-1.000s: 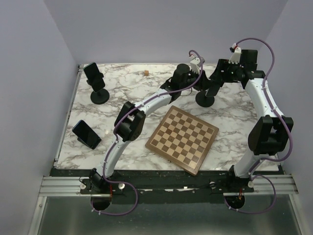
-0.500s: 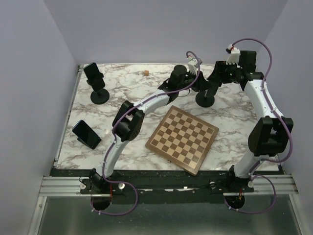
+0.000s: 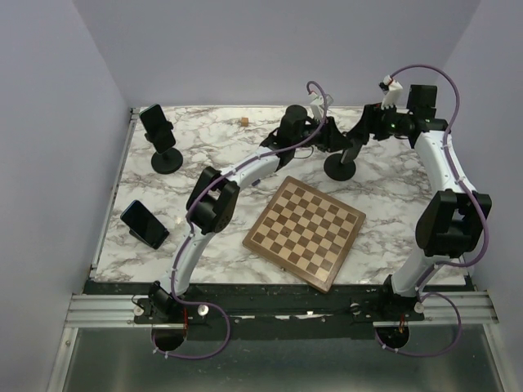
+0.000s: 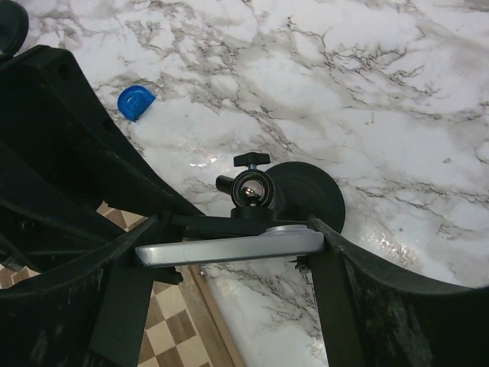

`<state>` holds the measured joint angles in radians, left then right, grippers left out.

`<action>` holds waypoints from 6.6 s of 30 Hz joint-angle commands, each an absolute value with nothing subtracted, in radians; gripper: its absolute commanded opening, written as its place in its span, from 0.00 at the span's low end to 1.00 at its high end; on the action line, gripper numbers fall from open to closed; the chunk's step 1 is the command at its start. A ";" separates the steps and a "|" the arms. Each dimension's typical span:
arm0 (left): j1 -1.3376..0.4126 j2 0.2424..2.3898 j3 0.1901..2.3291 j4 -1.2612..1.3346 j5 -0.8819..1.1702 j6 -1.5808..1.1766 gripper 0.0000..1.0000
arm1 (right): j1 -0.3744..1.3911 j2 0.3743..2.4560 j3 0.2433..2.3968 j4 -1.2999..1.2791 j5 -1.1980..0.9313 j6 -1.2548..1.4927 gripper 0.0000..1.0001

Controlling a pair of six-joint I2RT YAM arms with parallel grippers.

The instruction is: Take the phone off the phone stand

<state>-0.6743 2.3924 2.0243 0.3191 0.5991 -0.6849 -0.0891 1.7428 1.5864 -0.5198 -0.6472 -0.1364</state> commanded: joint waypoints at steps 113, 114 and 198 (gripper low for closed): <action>-0.425 0.540 0.865 -0.109 -0.486 -0.104 0.93 | 1.084 2.169 1.606 -0.464 0.119 1.028 0.14; -0.425 0.542 0.865 -0.107 -0.485 -0.106 0.93 | 1.084 2.165 1.598 -0.458 0.123 1.034 0.18; -0.388 0.566 0.824 -0.062 -0.509 -0.113 0.90 | 1.240 2.140 1.515 -0.219 0.114 0.606 0.49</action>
